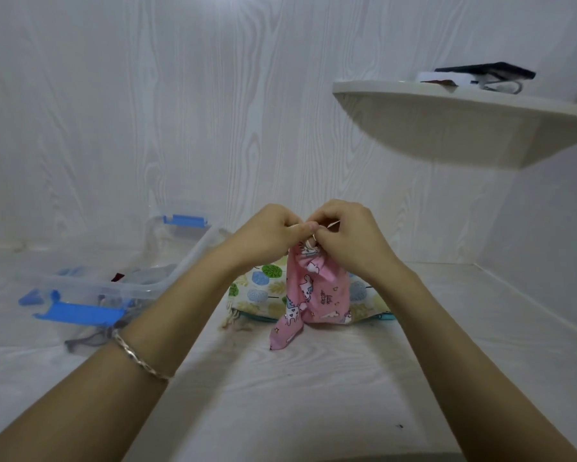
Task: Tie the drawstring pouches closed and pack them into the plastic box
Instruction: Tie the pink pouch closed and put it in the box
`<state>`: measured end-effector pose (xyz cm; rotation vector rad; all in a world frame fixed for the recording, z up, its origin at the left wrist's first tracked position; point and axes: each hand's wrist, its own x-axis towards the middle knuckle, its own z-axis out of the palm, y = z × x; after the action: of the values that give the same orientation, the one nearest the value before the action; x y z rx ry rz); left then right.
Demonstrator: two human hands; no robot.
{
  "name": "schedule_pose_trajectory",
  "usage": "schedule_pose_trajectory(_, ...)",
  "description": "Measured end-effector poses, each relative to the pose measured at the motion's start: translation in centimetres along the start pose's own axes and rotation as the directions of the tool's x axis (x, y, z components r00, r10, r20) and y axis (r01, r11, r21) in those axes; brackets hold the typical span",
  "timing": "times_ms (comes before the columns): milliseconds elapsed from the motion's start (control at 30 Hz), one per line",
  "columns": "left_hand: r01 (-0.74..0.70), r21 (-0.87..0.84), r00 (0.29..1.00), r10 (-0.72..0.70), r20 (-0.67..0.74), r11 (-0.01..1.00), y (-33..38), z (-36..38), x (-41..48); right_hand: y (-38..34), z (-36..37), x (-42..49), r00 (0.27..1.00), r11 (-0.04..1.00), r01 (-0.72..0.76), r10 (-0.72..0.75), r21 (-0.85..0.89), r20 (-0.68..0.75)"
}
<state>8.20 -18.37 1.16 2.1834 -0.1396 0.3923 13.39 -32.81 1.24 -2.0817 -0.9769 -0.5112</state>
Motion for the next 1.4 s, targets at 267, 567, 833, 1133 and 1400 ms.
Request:
schedule_pose_trajectory(267,-0.147,0.076,0.973,0.158,-0.167,0.986,1.3,0.2,0.4,1.5,-1.3,0.4,0.921,0.614,-0.384,0.199,0.689,0.336)
schedule_pose_trajectory(567,-0.103,0.008,0.981,0.103,-0.166,0.995,0.9,0.9,1.1,2.1,-0.6,-0.2,0.976,0.759,-0.215,0.175,0.614,0.126)
schedule_pose_trajectory(833,0.022,-0.121,0.998,-0.028,-0.053,0.992,0.5,0.0,1.0,1.8,-1.4,-0.2,0.988,0.766,-0.136,0.057,0.629,0.144)
schedule_pose_trajectory(1133,0.068,-0.252,0.997,-0.055,0.058,0.965,0.7,-0.4,0.6,1.0,-0.4,-0.1,0.998,0.862,-0.003,0.031,0.507,-0.046)
schedule_pose_trajectory(1400,0.152,-0.25,0.981,-0.115,0.157,0.956,-0.1,-1.5,0.2,0.9,0.1,-0.3,0.997,0.955,0.08,-0.071,0.285,-0.042)
